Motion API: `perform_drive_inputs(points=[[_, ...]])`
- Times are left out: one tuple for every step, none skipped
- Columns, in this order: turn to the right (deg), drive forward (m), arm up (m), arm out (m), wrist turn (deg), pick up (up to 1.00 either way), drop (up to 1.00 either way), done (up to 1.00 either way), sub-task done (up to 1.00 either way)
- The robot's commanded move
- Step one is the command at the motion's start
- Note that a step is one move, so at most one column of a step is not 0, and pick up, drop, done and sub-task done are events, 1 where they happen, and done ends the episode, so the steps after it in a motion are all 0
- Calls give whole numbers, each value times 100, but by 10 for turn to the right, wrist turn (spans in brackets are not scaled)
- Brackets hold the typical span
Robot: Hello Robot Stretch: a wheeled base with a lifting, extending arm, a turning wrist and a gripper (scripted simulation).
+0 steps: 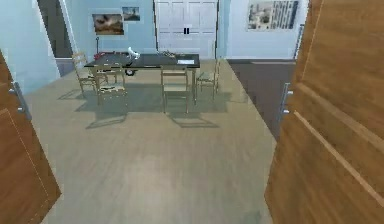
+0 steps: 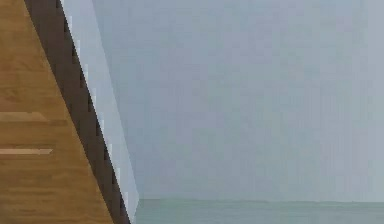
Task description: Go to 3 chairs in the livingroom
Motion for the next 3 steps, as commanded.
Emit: perform_drive_inputs(points=[[0, 100, 0, 0, 0, 0, 0, 0, 0], [0, 50, 0, 0, 0, 0, 0, 0, 0], [300, 0, 0, 0, 0, 0, 0, 0, 0]])
